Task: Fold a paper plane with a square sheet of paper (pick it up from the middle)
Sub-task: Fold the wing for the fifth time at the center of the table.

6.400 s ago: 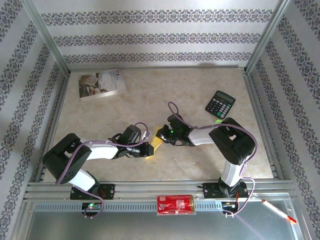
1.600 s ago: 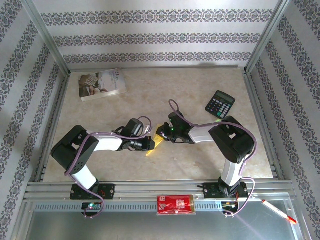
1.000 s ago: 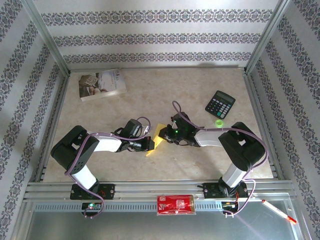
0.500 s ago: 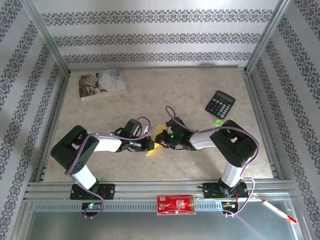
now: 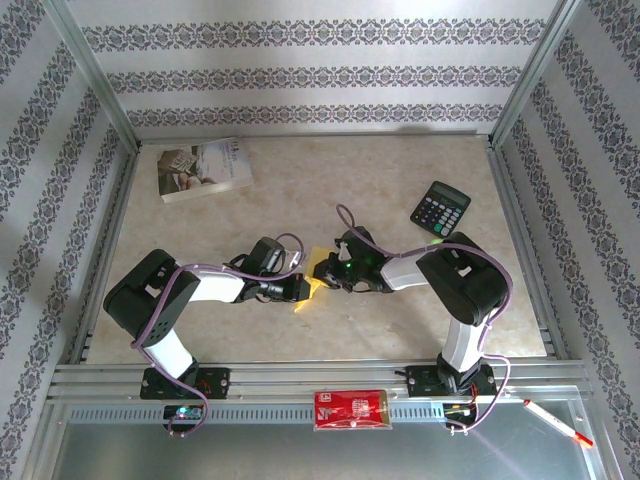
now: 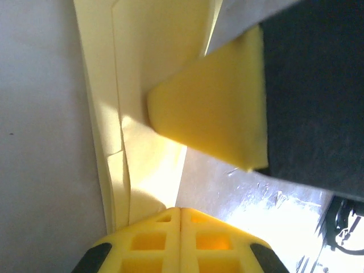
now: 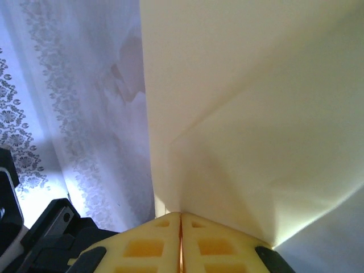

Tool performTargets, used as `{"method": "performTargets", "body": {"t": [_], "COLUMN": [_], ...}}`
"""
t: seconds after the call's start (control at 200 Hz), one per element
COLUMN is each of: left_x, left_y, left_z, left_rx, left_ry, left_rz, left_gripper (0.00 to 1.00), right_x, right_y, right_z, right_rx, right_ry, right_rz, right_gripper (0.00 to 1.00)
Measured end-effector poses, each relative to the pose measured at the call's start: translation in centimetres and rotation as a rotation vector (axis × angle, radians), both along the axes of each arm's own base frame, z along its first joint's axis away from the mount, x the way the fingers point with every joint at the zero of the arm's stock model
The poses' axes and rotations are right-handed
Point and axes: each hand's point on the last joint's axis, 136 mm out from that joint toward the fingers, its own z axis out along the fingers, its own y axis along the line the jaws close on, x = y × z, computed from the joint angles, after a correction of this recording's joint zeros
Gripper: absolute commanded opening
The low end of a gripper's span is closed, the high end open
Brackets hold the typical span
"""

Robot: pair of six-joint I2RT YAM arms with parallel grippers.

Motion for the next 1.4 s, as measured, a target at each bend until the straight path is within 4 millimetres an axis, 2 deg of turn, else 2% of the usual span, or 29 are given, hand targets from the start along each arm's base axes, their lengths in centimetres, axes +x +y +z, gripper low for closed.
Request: {"method": "performTargets", "body": {"t": [0.435, 1.149, 1.399], "left_x": [-0.2, -0.4, -0.4], "left_y": [0.1, 0.2, 0.2], "left_z": [-0.1, -0.3, -0.2], "left_rx": [0.003, 0.005, 0.004], "left_ry": [-0.010, -0.009, -0.010], "left_rz": [-0.017, -0.018, -0.017], "left_gripper": [0.00, 0.00, 0.00], "right_x": [3.5, 7.7, 8.5], "right_y": [-2.3, -5.3, -6.0], "right_z": [0.0, -0.2, -0.1], "right_rx": [-0.015, -0.037, -0.028], "right_ry": [-0.003, -0.011, -0.002], "right_rz": [-0.074, -0.140, -0.133], "right_gripper": [0.10, 0.09, 0.09]}}
